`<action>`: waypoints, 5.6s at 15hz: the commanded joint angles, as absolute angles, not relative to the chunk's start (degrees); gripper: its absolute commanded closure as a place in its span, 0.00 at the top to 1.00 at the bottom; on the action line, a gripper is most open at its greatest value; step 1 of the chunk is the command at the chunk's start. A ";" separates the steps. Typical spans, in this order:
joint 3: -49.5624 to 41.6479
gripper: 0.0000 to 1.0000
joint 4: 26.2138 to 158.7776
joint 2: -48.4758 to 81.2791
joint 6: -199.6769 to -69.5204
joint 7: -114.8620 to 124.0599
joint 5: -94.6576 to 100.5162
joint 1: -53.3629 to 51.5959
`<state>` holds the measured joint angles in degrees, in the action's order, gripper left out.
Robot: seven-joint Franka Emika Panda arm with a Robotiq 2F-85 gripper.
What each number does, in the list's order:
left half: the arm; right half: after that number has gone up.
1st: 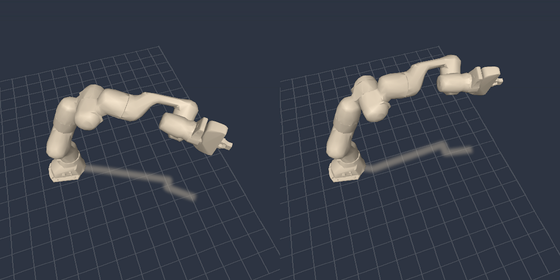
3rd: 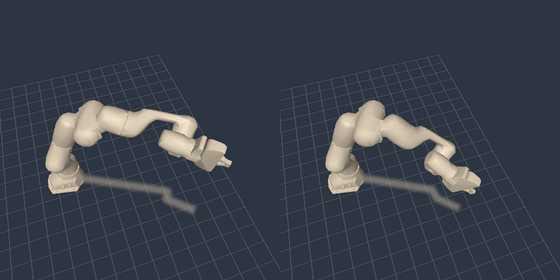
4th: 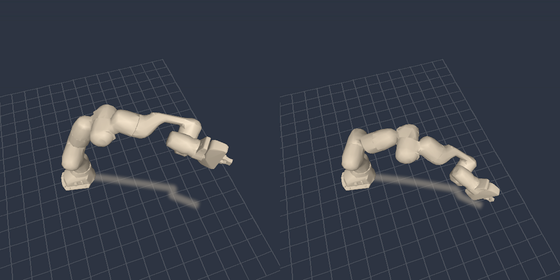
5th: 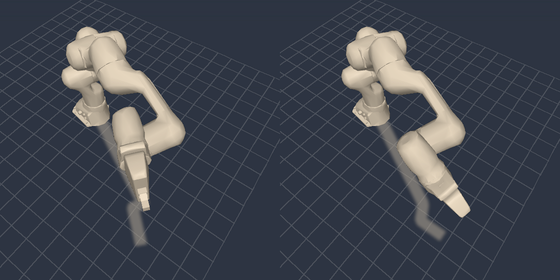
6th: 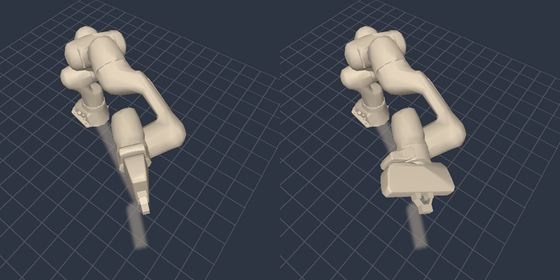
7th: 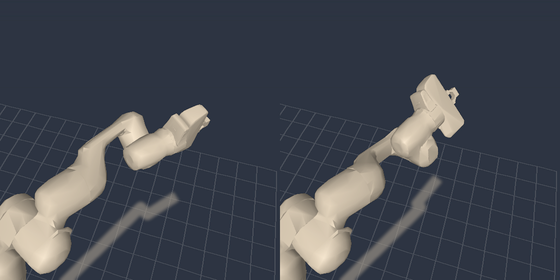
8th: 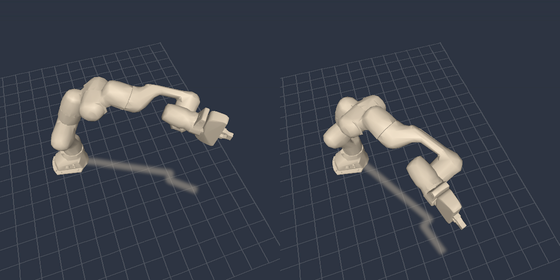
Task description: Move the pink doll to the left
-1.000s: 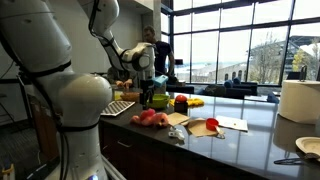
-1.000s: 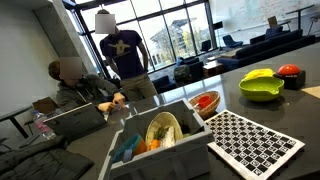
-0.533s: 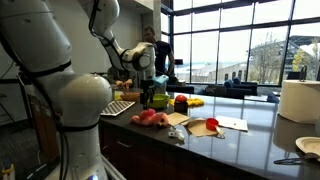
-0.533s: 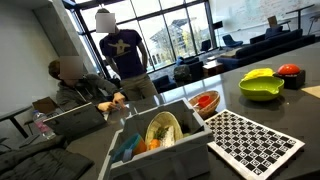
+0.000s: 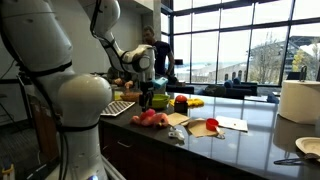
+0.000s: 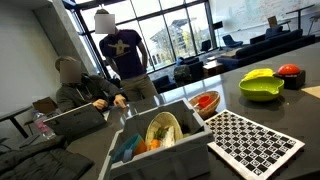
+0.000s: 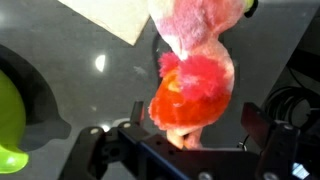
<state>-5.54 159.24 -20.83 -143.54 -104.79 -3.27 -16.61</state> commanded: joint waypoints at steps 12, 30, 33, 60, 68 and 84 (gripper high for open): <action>-3.64 1.00 159.21 -8.79 -152.09 -110.23 -2.76 -11.47; -0.98 0.04 159.63 -9.68 -152.97 -110.82 -3.18 -9.58; 0.36 0.05 159.58 -11.67 -150.84 -109.81 -2.40 -9.97; 9.45 0.05 147.92 -8.31 -141.36 -144.09 8.23 -18.53; 8.55 0.05 145.51 -2.36 -144.16 -149.49 4.56 -24.66; 18.25 0.82 142.13 3.84 -144.33 -149.00 4.07 -20.02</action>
